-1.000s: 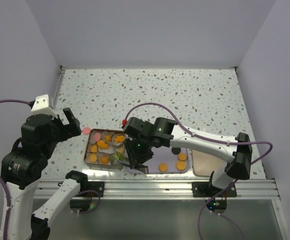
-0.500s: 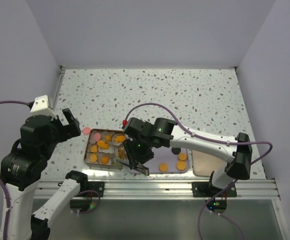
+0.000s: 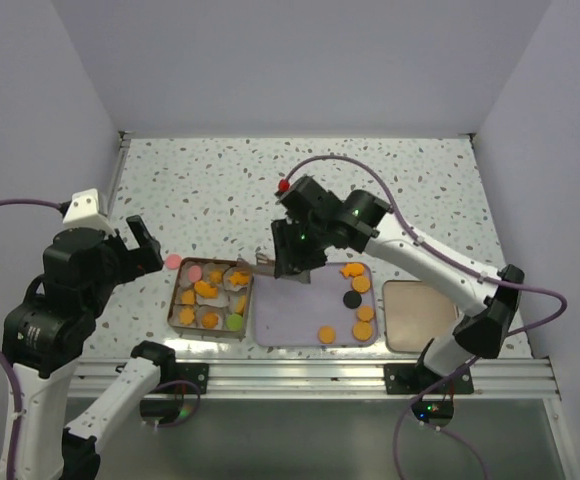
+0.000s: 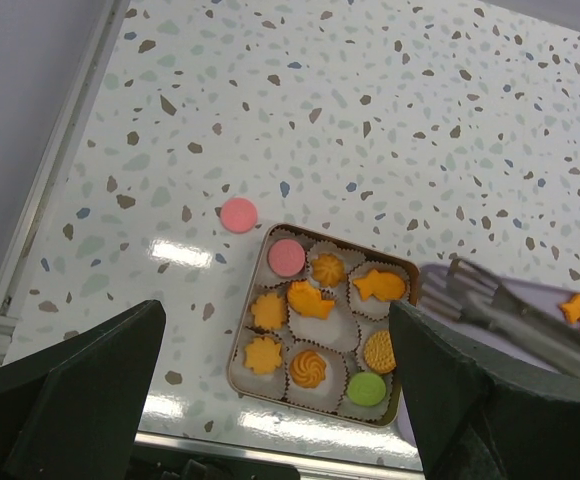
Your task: Pack the cookies
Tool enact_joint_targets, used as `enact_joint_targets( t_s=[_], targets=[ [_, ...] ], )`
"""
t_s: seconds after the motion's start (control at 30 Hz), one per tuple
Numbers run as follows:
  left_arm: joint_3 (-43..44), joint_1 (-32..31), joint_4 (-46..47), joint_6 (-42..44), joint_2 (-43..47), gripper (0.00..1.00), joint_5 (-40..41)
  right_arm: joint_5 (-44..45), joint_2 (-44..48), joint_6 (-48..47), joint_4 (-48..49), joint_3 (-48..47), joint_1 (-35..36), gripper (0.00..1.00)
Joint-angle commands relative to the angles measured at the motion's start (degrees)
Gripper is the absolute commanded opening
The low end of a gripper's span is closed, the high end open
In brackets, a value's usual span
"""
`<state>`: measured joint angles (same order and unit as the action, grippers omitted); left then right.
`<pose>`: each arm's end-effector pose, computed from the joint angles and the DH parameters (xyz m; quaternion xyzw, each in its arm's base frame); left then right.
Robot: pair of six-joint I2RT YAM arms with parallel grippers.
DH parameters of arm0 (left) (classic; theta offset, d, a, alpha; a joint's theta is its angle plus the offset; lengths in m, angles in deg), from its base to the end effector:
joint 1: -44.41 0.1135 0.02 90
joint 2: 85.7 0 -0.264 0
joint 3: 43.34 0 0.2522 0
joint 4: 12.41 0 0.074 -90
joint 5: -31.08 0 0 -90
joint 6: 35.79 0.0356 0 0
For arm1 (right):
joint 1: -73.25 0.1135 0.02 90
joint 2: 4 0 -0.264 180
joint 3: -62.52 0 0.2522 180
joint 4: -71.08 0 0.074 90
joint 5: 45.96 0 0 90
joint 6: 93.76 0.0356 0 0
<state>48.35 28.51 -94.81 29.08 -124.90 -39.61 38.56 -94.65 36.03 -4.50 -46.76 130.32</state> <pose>0.0631 -0.0057 0.4268 -0.1524 0.8438 -0.0370 0.5132 0.1720 0.2718 0.3663 -0.1573 0.9447 0.2430 0.1542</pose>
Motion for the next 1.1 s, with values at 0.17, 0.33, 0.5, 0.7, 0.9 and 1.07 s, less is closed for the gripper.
enact_joint_targets(
  t_s=[0.17,0.33,0.5,0.7,0.9,1.07],
  targets=[
    [-0.6,-0.4,1.8,-1.1,-1.2,1.0,-1.2,0.8,-12.3,-10.0,-1.0,-17.3,-15.8,0.44],
    [-1.1,-0.4,2.2,-0.8,-1.8,1.0,-0.8,2.3,-24.0,-11.1,1.6,-23.6,-21.4,0.43],
    [-2.0,-0.4,2.9,-1.2,-1.9,1.0,-1.2,7.7,-31.6,-11.8,8.6,-25.0,-25.2,0.42],
    [-1.6,-0.4,3.0,-1.2,-2.3,1.0,-0.7,13.3,-40.6,-13.3,9.6,-29.5,-26.3,0.42],
    [-1.8,-0.4,2.8,-0.2,-3.1,1.0,-1.6,12.5,-45.0,-11.7,12.6,-25.8,-26.7,0.42],
    [-1.8,-0.3,2.6,0.8,-3.3,1.0,-2.7,12.1,-45.5,-10.7,13.1,-23.0,-26.7,0.6]
  ],
)
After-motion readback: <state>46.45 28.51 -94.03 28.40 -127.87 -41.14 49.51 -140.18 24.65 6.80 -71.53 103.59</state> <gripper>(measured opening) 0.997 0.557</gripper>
